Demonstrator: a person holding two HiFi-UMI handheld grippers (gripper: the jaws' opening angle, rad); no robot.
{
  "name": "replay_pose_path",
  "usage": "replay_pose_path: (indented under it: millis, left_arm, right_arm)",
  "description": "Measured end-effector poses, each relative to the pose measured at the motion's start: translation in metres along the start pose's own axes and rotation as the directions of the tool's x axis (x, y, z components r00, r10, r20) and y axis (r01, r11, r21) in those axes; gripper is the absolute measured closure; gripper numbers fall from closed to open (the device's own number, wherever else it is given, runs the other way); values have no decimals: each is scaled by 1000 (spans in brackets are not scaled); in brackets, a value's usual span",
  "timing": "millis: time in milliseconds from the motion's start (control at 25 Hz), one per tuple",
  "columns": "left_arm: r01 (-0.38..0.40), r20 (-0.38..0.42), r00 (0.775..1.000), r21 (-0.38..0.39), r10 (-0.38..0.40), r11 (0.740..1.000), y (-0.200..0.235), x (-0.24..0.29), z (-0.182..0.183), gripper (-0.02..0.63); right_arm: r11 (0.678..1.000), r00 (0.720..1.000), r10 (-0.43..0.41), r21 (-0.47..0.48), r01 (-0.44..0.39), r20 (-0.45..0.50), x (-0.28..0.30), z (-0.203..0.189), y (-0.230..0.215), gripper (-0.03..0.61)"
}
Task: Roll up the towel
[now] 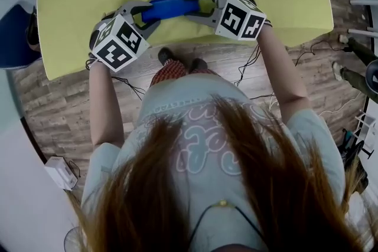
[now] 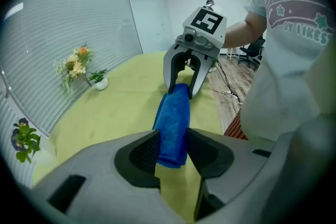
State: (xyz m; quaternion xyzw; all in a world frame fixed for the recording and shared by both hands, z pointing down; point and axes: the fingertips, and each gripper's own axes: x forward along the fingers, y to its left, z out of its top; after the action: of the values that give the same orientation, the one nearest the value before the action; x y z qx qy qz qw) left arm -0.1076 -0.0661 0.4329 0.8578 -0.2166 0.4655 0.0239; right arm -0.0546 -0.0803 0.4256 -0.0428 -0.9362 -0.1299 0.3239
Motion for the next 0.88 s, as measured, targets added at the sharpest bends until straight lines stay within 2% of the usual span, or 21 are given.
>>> replay_pose_path:
  millis: [280, 480, 640, 880]
  left_arm:
    - [137, 14, 991, -81, -136, 987, 12, 1, 3, 460]
    - [180, 21, 984, -88, -179, 980, 23, 6, 1, 460]
    - [228, 42, 974, -137, -224, 964, 30, 9, 0, 460]
    - [233, 40, 972, -127, -230, 964, 40, 13, -2, 459]
  right_arm:
    - [985, 997, 50, 161, -58, 50, -2, -2, -13, 419]
    - [970, 994, 79, 223, -94, 78, 0, -5, -23, 420]
    - [941, 987, 100, 310, -135, 126, 1, -7, -33, 419]
    - [910, 982, 107, 383, -160, 156, 6, -10, -46, 416]
